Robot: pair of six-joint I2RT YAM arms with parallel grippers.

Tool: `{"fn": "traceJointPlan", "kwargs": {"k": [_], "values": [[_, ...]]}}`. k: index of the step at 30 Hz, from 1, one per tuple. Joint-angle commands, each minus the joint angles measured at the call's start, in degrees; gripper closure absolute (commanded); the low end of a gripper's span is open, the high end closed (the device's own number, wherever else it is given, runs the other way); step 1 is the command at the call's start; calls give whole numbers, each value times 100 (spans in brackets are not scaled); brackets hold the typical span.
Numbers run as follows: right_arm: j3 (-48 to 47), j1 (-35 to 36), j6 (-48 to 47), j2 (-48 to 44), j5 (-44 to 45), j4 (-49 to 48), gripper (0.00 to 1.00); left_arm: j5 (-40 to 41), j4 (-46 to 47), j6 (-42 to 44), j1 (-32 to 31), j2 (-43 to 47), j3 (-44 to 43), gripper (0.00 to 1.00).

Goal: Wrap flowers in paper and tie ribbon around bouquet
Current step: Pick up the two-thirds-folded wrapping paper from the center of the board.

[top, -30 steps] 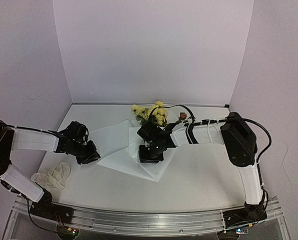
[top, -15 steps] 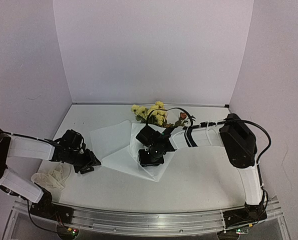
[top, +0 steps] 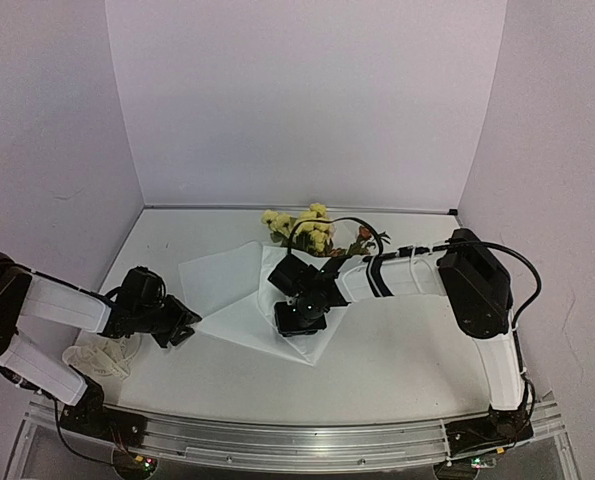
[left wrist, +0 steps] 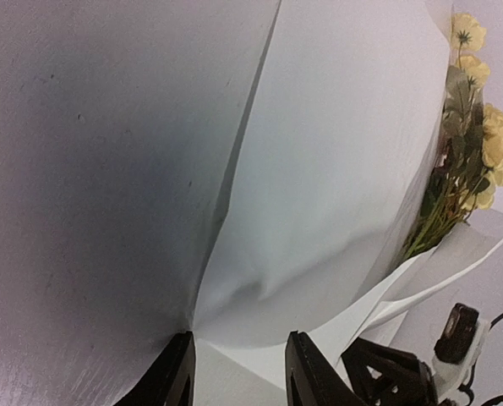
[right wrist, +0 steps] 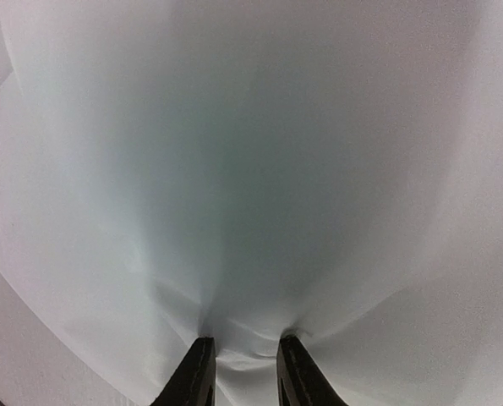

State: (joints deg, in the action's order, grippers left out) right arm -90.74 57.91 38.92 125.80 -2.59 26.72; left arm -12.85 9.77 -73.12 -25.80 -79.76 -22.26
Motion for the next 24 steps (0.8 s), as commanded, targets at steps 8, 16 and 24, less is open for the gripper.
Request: {"fn": "traceJointPlan", "kwargs": {"k": [8, 16, 24], "values": [[-43, 49, -81, -31, 69, 254, 73, 776, 428, -348, -183, -674, -100, 82], [-100, 53, -107, -70, 92, 281, 73, 1074, 35, 62, -457, -134, -373, 100], [-124, 53, -143, -341, 64, 290, 72, 1401, -1015, 677, -708, 626, -892, 100]]}}
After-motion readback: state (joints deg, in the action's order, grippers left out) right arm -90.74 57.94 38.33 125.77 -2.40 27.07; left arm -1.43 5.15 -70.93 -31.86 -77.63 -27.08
